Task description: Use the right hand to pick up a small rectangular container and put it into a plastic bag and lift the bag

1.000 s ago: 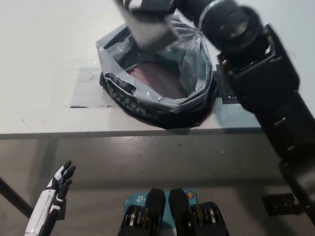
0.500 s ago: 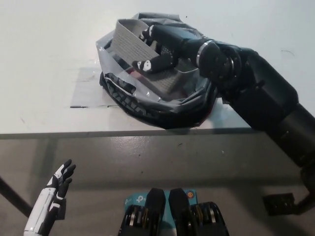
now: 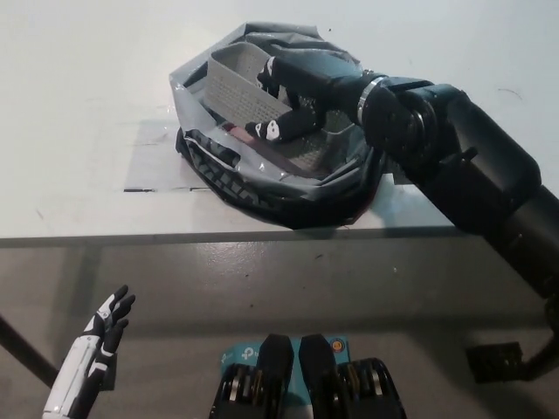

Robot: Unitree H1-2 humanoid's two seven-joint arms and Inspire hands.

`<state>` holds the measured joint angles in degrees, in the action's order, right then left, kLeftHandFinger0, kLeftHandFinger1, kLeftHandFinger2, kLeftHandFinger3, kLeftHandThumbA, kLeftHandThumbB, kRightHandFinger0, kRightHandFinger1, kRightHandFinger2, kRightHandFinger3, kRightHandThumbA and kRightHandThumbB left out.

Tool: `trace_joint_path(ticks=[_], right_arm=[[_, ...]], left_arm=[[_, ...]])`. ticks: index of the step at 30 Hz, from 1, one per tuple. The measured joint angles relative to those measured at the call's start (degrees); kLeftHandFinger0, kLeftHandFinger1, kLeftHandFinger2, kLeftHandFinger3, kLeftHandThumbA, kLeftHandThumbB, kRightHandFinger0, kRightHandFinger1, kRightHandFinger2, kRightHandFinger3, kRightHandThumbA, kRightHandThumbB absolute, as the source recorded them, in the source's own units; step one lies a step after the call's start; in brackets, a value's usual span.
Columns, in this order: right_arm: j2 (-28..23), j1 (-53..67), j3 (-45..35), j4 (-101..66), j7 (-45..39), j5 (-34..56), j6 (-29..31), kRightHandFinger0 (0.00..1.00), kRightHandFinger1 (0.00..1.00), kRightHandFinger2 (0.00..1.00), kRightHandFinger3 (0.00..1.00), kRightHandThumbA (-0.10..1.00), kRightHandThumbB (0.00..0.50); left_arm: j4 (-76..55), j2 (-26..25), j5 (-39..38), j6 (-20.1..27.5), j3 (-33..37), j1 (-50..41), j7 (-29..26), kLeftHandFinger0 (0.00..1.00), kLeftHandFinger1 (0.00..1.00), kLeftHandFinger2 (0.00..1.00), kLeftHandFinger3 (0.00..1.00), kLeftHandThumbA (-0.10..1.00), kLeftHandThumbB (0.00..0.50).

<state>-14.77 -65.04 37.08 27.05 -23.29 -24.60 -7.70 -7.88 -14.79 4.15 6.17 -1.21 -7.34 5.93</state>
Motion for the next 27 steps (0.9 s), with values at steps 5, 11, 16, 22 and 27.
trace_joint_path(ticks=[5, 11, 16, 22, 27], right_arm=[[0.0, 0.5, 1.2, 0.4, 0.1, -2.8, 2.7, 0.08, 0.26, 0.46, 0.54, 0.22, 0.273], [0.1, 1.6, 1.1, 1.6, 0.9, -4.8, 6.2, 1.00, 1.00, 1.00, 1.00, 0.26, 0.351], [0.2, 2.9, 1.1, 1.7, 1.5, -6.8, 8.6, 1.00, 1.00, 1.00, 1.00, 0.36, 0.391], [0.2, 3.5, 1.0, 1.5, 1.9, -8.9, 9.9, 1.00, 1.00, 1.00, 1.00, 0.36, 0.380], [0.4, 4.1, 0.5, 1.0, 1.8, -10.1, 9.9, 1.00, 1.00, 1.00, 1.00, 0.36, 0.369]], left_arm=[[0.0, -0.2, -0.1, -0.4, 0.0, -0.1, 0.0, 1.00, 1.00, 1.00, 1.00, 1.00, 0.120], [-0.1, -0.6, -0.1, -0.4, -0.2, -0.2, 0.2, 1.00, 1.00, 1.00, 1.00, 1.00, 0.102], [-0.4, -0.5, -0.1, -0.5, -0.2, -0.7, 0.3, 1.00, 1.00, 1.00, 1.00, 1.00, 0.088], [-0.7, -0.5, -0.1, -0.6, -0.2, -0.7, 0.3, 1.00, 1.00, 1.00, 1.00, 1.00, 0.096], [-1.0, -0.5, 0.0, -0.7, -0.3, -0.7, 0.3, 1.00, 1.00, 1.00, 1.00, 1.00, 0.086]])
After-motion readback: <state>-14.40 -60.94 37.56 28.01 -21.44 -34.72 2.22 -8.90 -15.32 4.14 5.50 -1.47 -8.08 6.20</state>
